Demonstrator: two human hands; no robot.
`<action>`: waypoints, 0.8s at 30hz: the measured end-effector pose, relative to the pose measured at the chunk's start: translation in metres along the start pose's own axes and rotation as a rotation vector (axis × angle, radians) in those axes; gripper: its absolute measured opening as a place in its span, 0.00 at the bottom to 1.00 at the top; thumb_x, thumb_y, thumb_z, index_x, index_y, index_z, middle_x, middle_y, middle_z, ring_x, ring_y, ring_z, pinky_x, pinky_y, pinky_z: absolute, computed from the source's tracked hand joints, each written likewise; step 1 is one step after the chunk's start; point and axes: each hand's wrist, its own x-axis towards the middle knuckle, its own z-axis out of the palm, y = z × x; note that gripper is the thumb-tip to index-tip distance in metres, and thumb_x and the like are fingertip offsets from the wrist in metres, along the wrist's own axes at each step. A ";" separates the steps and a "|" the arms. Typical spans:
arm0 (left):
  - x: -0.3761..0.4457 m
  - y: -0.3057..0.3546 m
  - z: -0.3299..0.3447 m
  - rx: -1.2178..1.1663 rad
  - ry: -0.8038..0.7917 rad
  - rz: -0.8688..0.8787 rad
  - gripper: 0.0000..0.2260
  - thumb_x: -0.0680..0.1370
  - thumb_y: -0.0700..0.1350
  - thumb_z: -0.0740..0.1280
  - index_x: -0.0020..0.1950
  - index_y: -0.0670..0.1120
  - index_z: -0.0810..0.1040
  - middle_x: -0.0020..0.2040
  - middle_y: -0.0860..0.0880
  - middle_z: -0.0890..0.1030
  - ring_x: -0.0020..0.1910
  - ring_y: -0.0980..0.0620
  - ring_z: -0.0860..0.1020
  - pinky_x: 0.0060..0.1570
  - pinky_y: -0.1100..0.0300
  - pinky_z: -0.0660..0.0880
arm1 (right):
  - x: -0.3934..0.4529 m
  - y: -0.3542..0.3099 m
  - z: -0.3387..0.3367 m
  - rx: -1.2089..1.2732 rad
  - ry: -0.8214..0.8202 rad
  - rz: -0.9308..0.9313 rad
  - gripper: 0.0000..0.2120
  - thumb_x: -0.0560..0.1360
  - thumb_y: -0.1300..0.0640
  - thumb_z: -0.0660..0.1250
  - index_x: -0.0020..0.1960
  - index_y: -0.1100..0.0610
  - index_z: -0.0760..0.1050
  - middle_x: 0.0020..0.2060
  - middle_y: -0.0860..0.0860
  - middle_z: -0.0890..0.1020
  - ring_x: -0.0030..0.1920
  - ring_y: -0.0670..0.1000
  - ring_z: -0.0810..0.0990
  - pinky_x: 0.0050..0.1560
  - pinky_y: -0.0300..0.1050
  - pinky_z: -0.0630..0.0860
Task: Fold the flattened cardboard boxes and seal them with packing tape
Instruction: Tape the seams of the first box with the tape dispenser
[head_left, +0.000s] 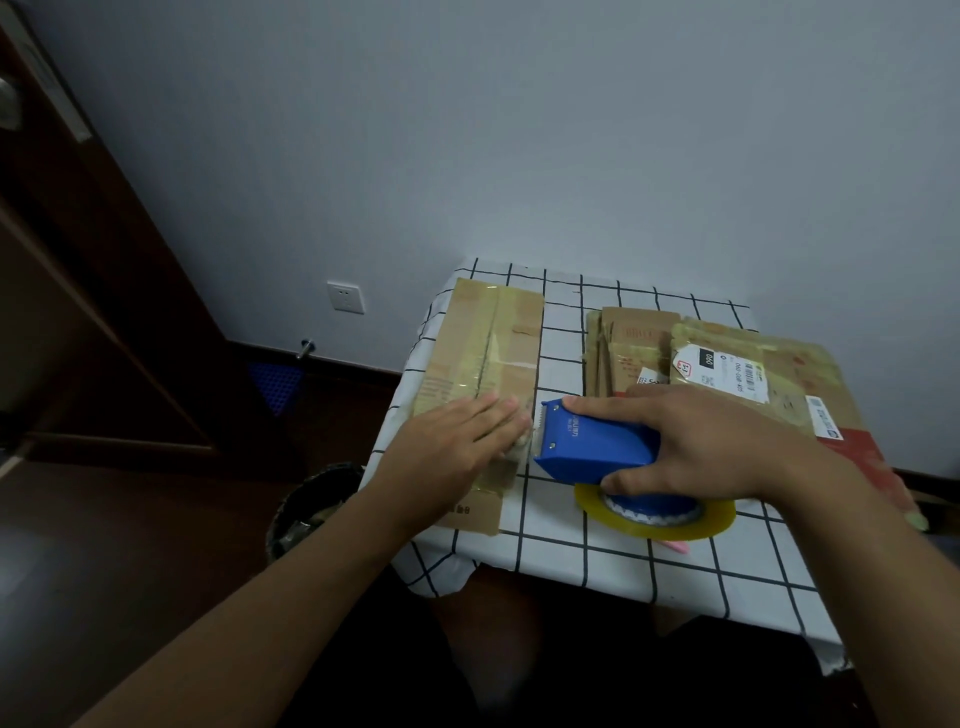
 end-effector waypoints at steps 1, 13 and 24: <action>-0.002 -0.003 -0.001 -0.003 0.005 -0.014 0.32 0.69 0.40 0.79 0.71 0.45 0.72 0.67 0.44 0.77 0.65 0.45 0.77 0.63 0.51 0.71 | -0.001 0.001 0.000 0.004 -0.009 0.013 0.35 0.73 0.34 0.66 0.73 0.26 0.49 0.56 0.43 0.73 0.51 0.44 0.72 0.51 0.39 0.70; -0.008 -0.001 0.001 0.022 0.048 -0.028 0.31 0.70 0.38 0.77 0.71 0.46 0.72 0.68 0.43 0.76 0.65 0.43 0.76 0.60 0.49 0.75 | 0.004 -0.007 -0.012 -0.180 -0.177 0.099 0.35 0.73 0.34 0.65 0.75 0.30 0.53 0.54 0.44 0.73 0.50 0.46 0.71 0.55 0.45 0.72; 0.001 0.006 -0.005 -0.005 0.116 -0.119 0.28 0.69 0.38 0.76 0.69 0.44 0.75 0.65 0.43 0.78 0.62 0.43 0.79 0.57 0.49 0.76 | 0.056 -0.039 0.007 -0.430 -0.512 0.204 0.33 0.70 0.41 0.70 0.73 0.42 0.67 0.64 0.51 0.76 0.61 0.54 0.75 0.55 0.52 0.76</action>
